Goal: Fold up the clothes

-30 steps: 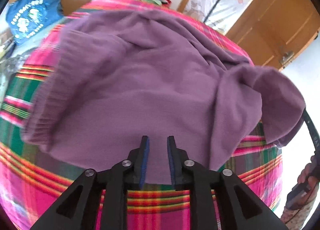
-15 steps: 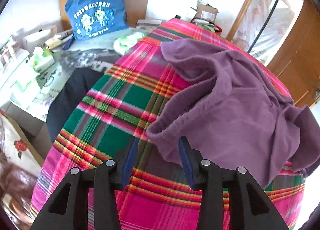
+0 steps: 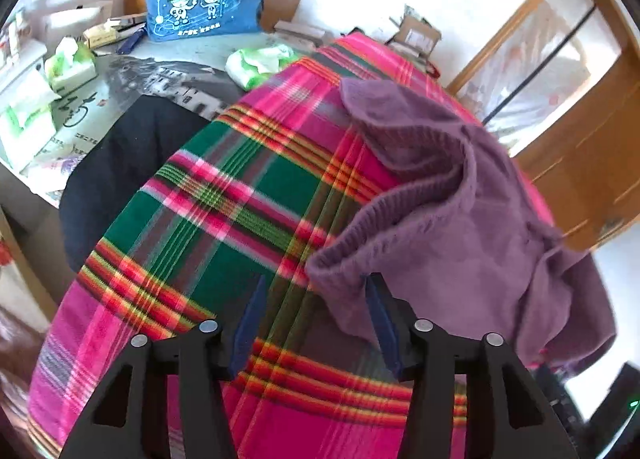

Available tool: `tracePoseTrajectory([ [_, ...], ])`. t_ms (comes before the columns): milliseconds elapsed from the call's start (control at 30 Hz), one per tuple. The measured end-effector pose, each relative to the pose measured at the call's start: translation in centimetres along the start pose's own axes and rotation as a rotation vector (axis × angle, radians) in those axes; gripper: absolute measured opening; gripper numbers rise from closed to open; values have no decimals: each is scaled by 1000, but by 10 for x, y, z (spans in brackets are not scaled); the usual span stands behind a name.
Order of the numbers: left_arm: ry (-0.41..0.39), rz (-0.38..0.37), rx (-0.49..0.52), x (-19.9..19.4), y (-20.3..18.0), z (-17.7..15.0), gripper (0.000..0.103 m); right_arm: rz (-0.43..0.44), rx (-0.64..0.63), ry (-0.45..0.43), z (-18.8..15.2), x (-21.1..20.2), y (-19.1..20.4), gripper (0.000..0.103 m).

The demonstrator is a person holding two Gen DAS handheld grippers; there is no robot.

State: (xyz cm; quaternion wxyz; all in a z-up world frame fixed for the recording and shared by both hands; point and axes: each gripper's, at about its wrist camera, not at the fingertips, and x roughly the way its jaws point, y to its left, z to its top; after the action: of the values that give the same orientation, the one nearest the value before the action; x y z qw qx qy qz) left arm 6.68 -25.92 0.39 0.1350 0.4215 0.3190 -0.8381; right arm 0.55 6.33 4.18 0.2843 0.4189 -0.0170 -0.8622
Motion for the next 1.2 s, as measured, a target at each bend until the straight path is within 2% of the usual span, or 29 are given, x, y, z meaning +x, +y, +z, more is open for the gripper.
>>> tracePoseTrajectory([
  [100, 25, -34, -21, 2, -1, 1, 54, 29, 19, 11, 1, 8, 5, 46],
  [200, 42, -69, -36, 5, -5, 0, 54, 3, -14, -1, 1, 13, 17, 47],
  [267, 36, -69, -38, 6, -7, 0, 54, -73, -48, -40, 0, 9, 26, 47],
  [367, 38, -97, -84, 8, -5, 2, 53, -227, -109, -164, -5, -4, 44, 47],
  [467, 47, -104, -93, 10, -9, 2, 51, -260, -196, -200, -7, -4, 61, 48],
  [500, 52, -107, -87, 11, -11, 0, 45, -266, -226, -208, -8, -4, 67, 48],
  [667, 46, -96, -62, 12, -17, -4, 38, -298, -251, -99, 2, 34, 70, 48],
  [767, 49, -99, -62, 12, -17, -4, 37, -329, -217, 11, 10, 60, 61, 48],
  [833, 50, -102, -62, 11, -16, -5, 37, -314, -175, 30, 9, 63, 53, 47],
  [867, 51, -101, -61, 11, -16, -5, 37, -306, -155, 31, 10, 62, 49, 42],
  [900, 51, -100, -61, 11, -16, -5, 37, -314, -144, 31, 10, 60, 46, 32],
  [1033, 54, -96, -70, 10, -14, -5, 37, -307, -90, 34, 11, 49, 32, 7],
  [1067, 54, -95, -77, 10, -12, -5, 34, -292, -72, 30, 10, 44, 29, 4],
  [1133, 55, -93, -90, 9, -9, -5, 25, -261, -40, 17, 10, 34, 25, 3],
  [1200, 56, -91, -103, 8, -6, -5, 22, -227, -15, -3, 11, 23, 20, 3],
])
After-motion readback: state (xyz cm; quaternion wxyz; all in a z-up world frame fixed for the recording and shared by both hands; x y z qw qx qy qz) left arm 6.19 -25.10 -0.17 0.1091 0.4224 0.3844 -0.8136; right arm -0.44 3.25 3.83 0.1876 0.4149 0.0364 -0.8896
